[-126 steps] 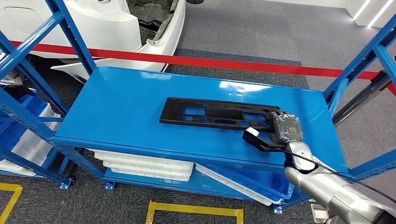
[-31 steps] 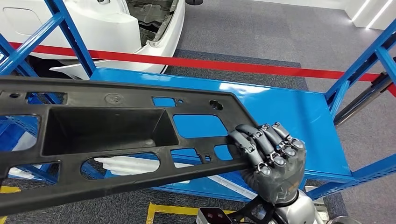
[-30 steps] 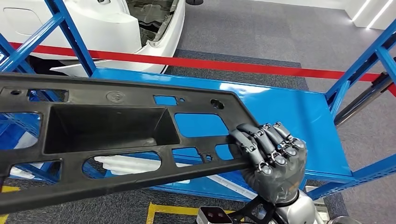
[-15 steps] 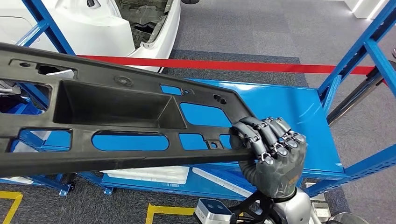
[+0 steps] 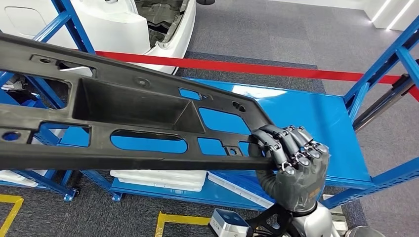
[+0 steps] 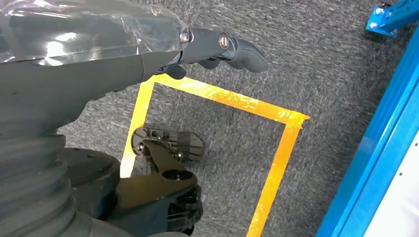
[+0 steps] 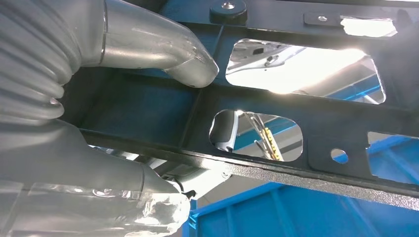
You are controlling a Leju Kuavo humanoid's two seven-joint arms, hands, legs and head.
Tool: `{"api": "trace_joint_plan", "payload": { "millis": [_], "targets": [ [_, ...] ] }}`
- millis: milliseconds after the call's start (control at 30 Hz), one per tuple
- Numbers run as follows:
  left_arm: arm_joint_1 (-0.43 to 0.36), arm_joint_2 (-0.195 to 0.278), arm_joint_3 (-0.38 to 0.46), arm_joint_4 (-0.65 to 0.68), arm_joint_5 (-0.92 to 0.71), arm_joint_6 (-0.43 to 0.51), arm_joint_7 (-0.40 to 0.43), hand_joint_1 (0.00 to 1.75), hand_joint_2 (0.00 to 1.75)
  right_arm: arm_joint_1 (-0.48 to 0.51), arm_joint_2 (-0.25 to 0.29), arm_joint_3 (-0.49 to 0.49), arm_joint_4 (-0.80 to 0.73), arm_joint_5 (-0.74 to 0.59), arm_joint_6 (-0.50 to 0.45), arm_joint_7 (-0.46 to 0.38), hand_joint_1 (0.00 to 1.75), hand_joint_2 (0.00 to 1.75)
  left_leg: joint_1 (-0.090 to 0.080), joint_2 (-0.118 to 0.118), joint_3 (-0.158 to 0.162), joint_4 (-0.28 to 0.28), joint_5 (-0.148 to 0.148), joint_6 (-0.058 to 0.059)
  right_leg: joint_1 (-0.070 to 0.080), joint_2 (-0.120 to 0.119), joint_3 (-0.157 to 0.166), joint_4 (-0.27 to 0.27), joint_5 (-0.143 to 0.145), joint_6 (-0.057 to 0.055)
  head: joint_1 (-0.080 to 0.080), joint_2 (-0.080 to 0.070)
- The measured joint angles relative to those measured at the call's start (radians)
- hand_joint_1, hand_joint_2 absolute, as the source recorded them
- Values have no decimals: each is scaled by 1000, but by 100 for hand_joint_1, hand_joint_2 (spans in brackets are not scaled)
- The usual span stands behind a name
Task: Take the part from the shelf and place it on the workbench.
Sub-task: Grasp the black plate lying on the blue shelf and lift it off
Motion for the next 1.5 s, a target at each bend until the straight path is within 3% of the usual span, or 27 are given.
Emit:
{"api": "trace_joint_plan", "payload": {
  "millis": [67, 133, 200, 267, 333, 400, 433, 467, 500, 533, 600, 667, 767, 800, 867, 933, 967, 1000, 1033, 1100, 1167, 1267, 1333, 1433, 1467, 1500],
  "targets": [
    [0, -2, 1, 0, 0, 0, 0, 0, 175, -1, 0, 0, 2, 0, 0, 0, 175, 175, -2, -1, -2, 0, 4, -2, 3, 0, 76, -132, 61, -13, 3, 0],
    [-1, -5, 2, 0, 0, 0, -1, 0, 175, -1, 0, 0, 2, 0, 0, -1, 175, 175, -2, -1, -5, -2, 12, -10, 10, 1, 136, -251, 93, -25, 2, 0],
    [-1, -8, 2, 0, -1, 0, -1, 0, 175, -1, 0, 0, 2, 0, 0, -4, 175, 175, 1, -1, -7, -8, 24, -23, 19, 2, 146, -282, 100, -29, 2, 0],
    [-1, -10, 3, 0, -2, 1, -1, 0, 175, -1, 0, 0, 2, 0, 0, -7, 175, 175, -1, -2, -8, -10, 25, -37, 16, -1, 142, -298, 119, -35, 2, 0],
    [-2, -10, 3, 0, -2, 1, -1, 0, 175, 0, 2, 0, 2, 0, 0, -9, 175, 175, -5, -3, -24, 33, -23, -45, 9, -6, 133, -315, 140, -45, -8, 0],
    [-1, -10, 3, 1, -2, 1, -1, 0, 175, 1, 5, 0, 2, 0, 0, -9, 175, 175, -5, -4, -55, 142, -107, -51, 8, -10, 117, -311, 150, -52, -19, 0],
    [-1, -10, 3, 1, -2, 1, -1, 0, 175, 2, 5, 0, 3, 0, 0, -9, 175, 175, -4, -4, -67, 199, -136, -53, 8, -12, 106, -306, 154, -53, -22, 0],
    [-1, -10, 3, 1, -2, 1, -1, 0, 175, 3, 5, 0, 4, 0, 0, -9, 175, 175, -3, -4, -68, 235, -146, -56, 8, -13, 96, -298, 156, -53, -23, 0],
    [-1, -10, 3, 1, -2, 1, -1, 0, 175, 4, 5, 0, 5, 0, 0, -10, 175, 175, -2, -4, -55, 238, -137, -58, 7, -14, 85, -290, 158, -52, -24, 0],
    [-1, -10, 3, 1, -2, 1, -1, 0, 175, 5, 5, 0, 6, 0, 0, -10, 175, 175, 1, -3, -22, 200, -112, -61, 5, -14, 73, -279, 159, -51, -25, 0],
    [-2, -10, 4, 2, -4, 1, -1, 0, 175, 6, 5, 0, 6, 0, 0, -12, 175, 175, 5, -5, 56, 75, -76, -63, 4, -14, 50, -253, 158, -46, -27, 0],
    [-2, -10, 4, 2, -6, 1, -1, 0, 175, 6, 7, 0, 6, 0, -1, -17, 175, 175, 5, -8, 89, 5, -73, -56, 6, -12, 34, -233, 159, -36, -26, 0],
    [-2, -11, 4, 3, -8, 0, -1, 0, 175, 11, 8, 0, 6, 0, -1, -23, 175, 175, 4, -7, 79, 0, -63, -34, 6, -8, 24, -224, 166, -17, -25, 0],
    [-4, -12, 4, 3, -9, -1, -1, 0, 175, 12, 8, 0, 6, 0, -1, -23, 175, 175, 5, -5, 72, -2, -56, -25, 5, -7, 18, -213, 152, -10, -24, 0],
    [-6, -12, 4, 4, -9, -1, -1, 0, 175, 16, 9, -1, 6, 0, -1, -23, 175, 175, 8, 0, 53, -5, -39, -10, 0, -4, -6, -140, 80, 1, -17, 0],
    [-6, -12, 4, 5, -10, -2, -1, 0, 175, 20, 9, -1, 6, 0, -1, -24, 175, 175, 7, 3, 32, -5, -24, -5, -3, -4, -36, -21, 1, 10, -9, 0],
    [-6, -12, 4, 5, -10, -2, -1, 0, 175, 22, 9, -1, 6, 0, -1, -24, 175, 175, 6, 4, 22, -4, -16, -5, -4, -4, -40, 21, -13, 12, -8, 0],
    [-6, -12, 4, 6, -10, -2, 0, 0, 175, 24, 9, -1, 7, 0, -1, -24, 175, 175, 5, 5, 13, -4, -9, -6, -4, -4, -28, 30, -4, 12, -7, 0],
    [-6, -12, 4, 6, -10, -2, 0, 0, 175, 25, 10, -1, 7, 0, -1, -24, 175, 175, 5, 5, 5, -3, -3, -7, -4, -4, 1, 2, 22, 10, -6, 0],
    [-7, -13, 4, 7, -11, -2, 0, 0, 175, 25, 11, -1, 7, 0, -1, -24, 175, 175, 4, 5, -7, -3, 10, -12, -3, -4, 98, -140, 73, 0, -4, 0],
    [-7, -13, 4, 7, -12, -1, 0, 0, 175, 24, 13, -1, 7, 0, -1, -23, 175, 175, 4, 4, -13, -5, 24, -23, 3, -3, 170, -266, 82, -10, -3, 0],
    [-8, -13, 4, 7, -13, -1, 0, 0, 175, 23, 14, -1, 7, 0, 0, -21, 175, 175, 6, 4, -18, -14, 44, -43, 7, -3, 175, -306, 93, -25, -3, 0],
    [-8, -13, 4, 7, -13, -1, 0, 0, 175, 22, 14, -1, 7, 0, 0, -18, 175, 175, 4, 2, -32, 11, 9, -52, 3, -6, 158, -317, 118, -39, -10, 0],
    [-8, -13, 4, 8, -13, -1, 0, 0, 175, 22, 16, -1, 7, 0, 1, -15, 175, 175, 2, 1, -70, 166, -124, -56, 4, -12, 119, -311, 145, -51, -25, 0],
    [-8, -13, 4, 8, -14, -1, 0, 0, 175, 22, 16, -1, 7, 0, 1, -14, 175, 175, 2, 1, -74, 218, -143, -57, 6, -13, 104, -304, 151, -52, -27, 0],
    [-8, -13, 4, 8, -14, -1, 0, 0, 175, 22, 16, -1, 7, 0, 1, -13, 175, 175, 2, 1, -68, 246, -139, -58, 7, -14, 88, -295, 156, -51, -28, 0]
  ]
}}
